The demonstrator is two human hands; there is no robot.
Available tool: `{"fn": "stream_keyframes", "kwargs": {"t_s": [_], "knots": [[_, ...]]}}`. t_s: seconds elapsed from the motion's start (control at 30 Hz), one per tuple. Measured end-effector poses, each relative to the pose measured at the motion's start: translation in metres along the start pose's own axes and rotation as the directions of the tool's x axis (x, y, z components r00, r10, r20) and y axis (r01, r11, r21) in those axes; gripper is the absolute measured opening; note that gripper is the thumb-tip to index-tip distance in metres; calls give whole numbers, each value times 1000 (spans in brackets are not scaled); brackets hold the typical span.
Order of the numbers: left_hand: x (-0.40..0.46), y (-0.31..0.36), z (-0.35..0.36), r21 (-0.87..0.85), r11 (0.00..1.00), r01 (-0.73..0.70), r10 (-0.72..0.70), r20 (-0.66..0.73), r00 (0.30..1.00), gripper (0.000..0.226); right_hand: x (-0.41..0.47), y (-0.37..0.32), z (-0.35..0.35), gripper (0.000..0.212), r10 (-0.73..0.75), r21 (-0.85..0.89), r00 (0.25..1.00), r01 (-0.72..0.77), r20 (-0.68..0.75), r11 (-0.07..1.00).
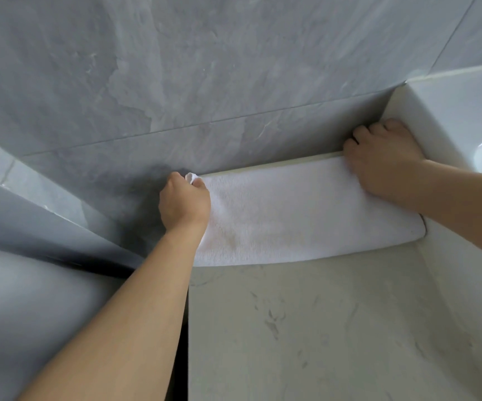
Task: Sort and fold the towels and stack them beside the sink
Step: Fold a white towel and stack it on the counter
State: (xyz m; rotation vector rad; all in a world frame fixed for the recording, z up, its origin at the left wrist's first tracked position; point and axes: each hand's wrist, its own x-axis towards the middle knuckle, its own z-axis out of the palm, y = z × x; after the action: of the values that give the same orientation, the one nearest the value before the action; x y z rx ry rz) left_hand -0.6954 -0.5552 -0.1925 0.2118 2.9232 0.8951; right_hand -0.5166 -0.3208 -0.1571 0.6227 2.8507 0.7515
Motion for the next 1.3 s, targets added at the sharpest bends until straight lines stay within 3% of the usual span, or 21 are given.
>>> {"fn": "stream_keyframes", "kwargs": {"t_s": [0.07, 0.13, 0.23, 0.3, 0.33, 0.4, 0.47, 0.53, 0.8, 1.03, 1.3], "knots": [[3, 0, -1, -41, 999, 3, -3, 14, 1000, 28, -6, -3, 0, 17, 65, 194, 987, -35, -150, 980], [1, 3, -8, -52, 999, -3, 5, 25, 1000, 26, -20, -20, -1, 24, 189, 423, 966, -98, -179, 901], [-20, 10, -18, 119, 980, -160, 177, -155, 972, 27, -45, -55, -1, 56, 189, 650, 980, -181, 58, 738], [-46, 15, -13, 274, 886, -374, 440, -243, 865, 35, -55, -67, 13, 68, 114, 640, 971, -226, 212, 735], [-58, 18, -4, 295, 816, -496, 559, -192, 806, 38, -56, -68, 20, 72, 106, 622, 967, -230, 231, 749], [-80, 24, 17, 255, 693, -674, 678, 87, 730, 47, -50, -65, 28, 78, 120, 604, 964, -242, 237, 759], [-90, 25, 34, 250, 689, -681, 593, 345, 727, 56, -44, -61, 32, 89, 116, 594, 964, -240, 239, 768], [-85, 23, 45, 296, 725, -622, 483, 426, 765, 62, -41, -57, 34, 94, 105, 584, 967, -226, 234, 780], [-73, 26, 45, 350, 755, -555, 400, 424, 812, 69, -32, -47, 43, 86, 110, 578, 978, -193, 175, 793], [-55, -19, 19, 430, 811, -397, 290, 294, 911, 75, -33, -47, 44, 83, 125, 576, 980, -191, 153, 795], [-55, -22, 19, 426, 819, -385, 287, 276, 917, 78, -33, -49, 45, 79, 144, 560, 980, -197, 139, 805]]}}
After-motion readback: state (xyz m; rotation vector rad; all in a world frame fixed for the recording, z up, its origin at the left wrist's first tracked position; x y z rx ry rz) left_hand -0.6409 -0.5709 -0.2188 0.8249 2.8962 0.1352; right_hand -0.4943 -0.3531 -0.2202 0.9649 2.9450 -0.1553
